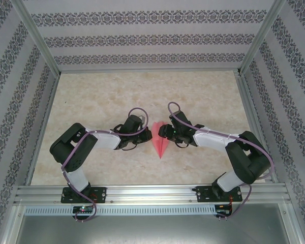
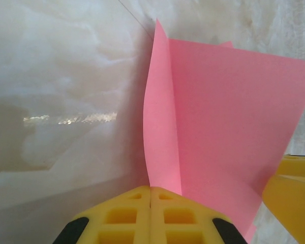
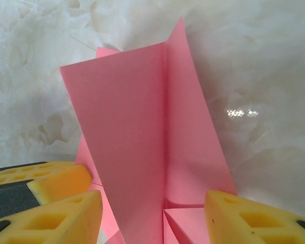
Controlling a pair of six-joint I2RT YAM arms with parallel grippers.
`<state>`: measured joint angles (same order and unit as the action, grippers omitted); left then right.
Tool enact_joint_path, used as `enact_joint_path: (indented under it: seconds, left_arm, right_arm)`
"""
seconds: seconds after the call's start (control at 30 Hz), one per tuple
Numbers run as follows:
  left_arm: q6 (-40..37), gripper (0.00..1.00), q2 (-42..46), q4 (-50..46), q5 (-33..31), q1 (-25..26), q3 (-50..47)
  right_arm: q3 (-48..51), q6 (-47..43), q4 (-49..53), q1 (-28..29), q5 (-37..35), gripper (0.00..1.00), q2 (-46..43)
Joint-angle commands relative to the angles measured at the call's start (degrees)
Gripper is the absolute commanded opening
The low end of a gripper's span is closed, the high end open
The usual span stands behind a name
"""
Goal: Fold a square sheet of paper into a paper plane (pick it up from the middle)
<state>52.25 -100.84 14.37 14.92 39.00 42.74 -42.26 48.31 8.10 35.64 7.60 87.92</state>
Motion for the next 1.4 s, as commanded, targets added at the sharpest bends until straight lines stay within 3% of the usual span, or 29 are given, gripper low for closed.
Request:
enact_joint_path:
  seconds: [0.0, 0.47, 0.9, 1.07, 1.37]
  left_arm:
    - [0.66, 0.0, -1.1, 2.88, 0.0, -0.68, -0.35]
    - [0.84, 0.0, -1.38, 2.94, 0.2, -0.7, 0.07]
    - [0.81, 0.0, -1.37, 2.94, 1.06, -0.67, 0.56]
    - [0.84, 0.0, -1.31, 3.04, 1.22, -0.68, 0.56]
    - [0.92, 0.0, -1.33, 3.03, 1.45, -0.68, 0.53]
  right_arm:
    - [-0.38, -0.89, -0.89, 0.93, 1.87, 0.58, -0.74]
    - [0.12, -1.47, 6.19, 3.14, 2.04, 0.59, -4.52]
    - [-0.19, -1.97, 9.87, 6.91, -1.21, 0.5, -9.98]
    - [-0.85, -1.7, 9.62, 8.79, -0.95, 0.45, -7.54]
    - [-2.57, -0.98, 10.09, 9.69, -2.15, 0.43, -3.27]
